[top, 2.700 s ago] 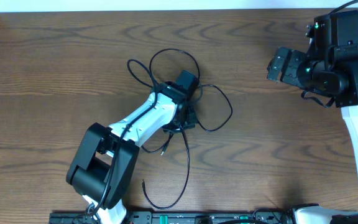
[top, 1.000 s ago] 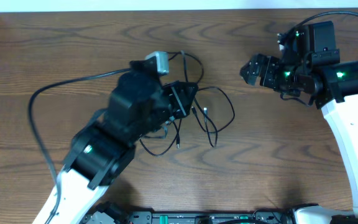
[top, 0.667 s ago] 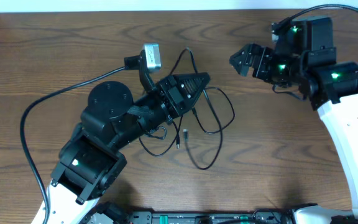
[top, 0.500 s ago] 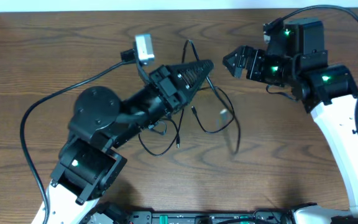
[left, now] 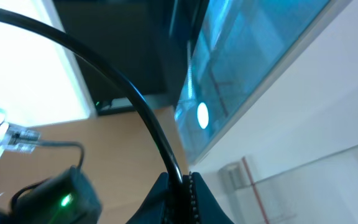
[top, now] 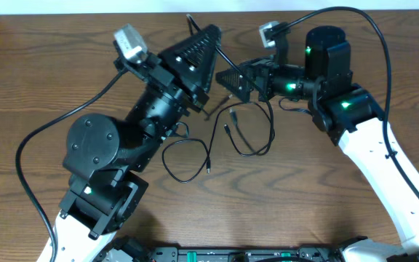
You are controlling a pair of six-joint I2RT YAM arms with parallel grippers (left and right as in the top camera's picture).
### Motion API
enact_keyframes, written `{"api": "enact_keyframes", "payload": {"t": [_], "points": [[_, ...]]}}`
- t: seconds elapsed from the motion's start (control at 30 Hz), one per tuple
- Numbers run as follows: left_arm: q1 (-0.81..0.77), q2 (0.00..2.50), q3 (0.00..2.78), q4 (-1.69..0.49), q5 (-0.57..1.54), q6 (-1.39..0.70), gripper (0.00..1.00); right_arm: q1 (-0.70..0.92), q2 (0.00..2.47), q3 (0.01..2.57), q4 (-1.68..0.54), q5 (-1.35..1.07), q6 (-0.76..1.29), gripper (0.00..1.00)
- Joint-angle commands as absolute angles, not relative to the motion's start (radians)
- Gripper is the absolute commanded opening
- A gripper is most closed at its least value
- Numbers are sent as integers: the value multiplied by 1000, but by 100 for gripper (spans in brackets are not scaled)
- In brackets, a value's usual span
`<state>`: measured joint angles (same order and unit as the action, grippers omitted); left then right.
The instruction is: Untangle cables
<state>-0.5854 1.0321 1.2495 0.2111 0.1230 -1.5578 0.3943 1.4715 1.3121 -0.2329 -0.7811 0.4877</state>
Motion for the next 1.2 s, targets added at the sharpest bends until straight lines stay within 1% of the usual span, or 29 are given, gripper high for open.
{"api": "enact_keyframes", "payload": {"t": [0.0,0.13,0.37,0.4,0.43,0.53,0.6,0.63,0.67,0.73,0.8,0.83,0.97,1.07,1.17], "points": [[-585,1026,1259,251,70,-1616,7,427,1466,1307,-186,-894,414,99],[-585,1024,1259,279,70,-1630,7,471,1466,1307,-126,-874,403,99],[-586,1025,1259,279,121,-1705,8,528,1466,1307,-70,-727,440,99],[-587,1025,1259,280,127,-1705,7,542,1466,1307,-56,-728,440,98],[-594,1025,1259,279,127,-1704,7,560,1466,1307,-31,-727,440,92],[-621,1030,1259,275,131,-1703,6,590,1466,1307,15,-725,440,91],[-626,1033,1259,274,131,-1703,8,597,1466,1307,31,-723,441,91],[-626,1033,1259,274,139,-1703,7,597,1466,1307,36,-719,442,88],[-626,1033,1259,275,150,-1704,7,597,1466,1307,35,-704,454,77],[-626,1031,1259,275,165,-1704,8,596,1466,1307,34,-682,478,41],[-626,1031,1259,275,168,-1704,8,596,1466,1307,33,-682,478,26],[-626,1031,1259,275,167,-1703,7,596,1466,1307,32,-683,478,21],[-625,1031,1259,271,167,-1703,7,595,1466,1307,7,-681,477,23],[-619,1032,1259,255,159,-1703,7,584,1466,1307,-7,-680,478,33],[-609,1032,1259,221,140,-1703,7,568,1466,1307,-9,-686,479,34]]}}
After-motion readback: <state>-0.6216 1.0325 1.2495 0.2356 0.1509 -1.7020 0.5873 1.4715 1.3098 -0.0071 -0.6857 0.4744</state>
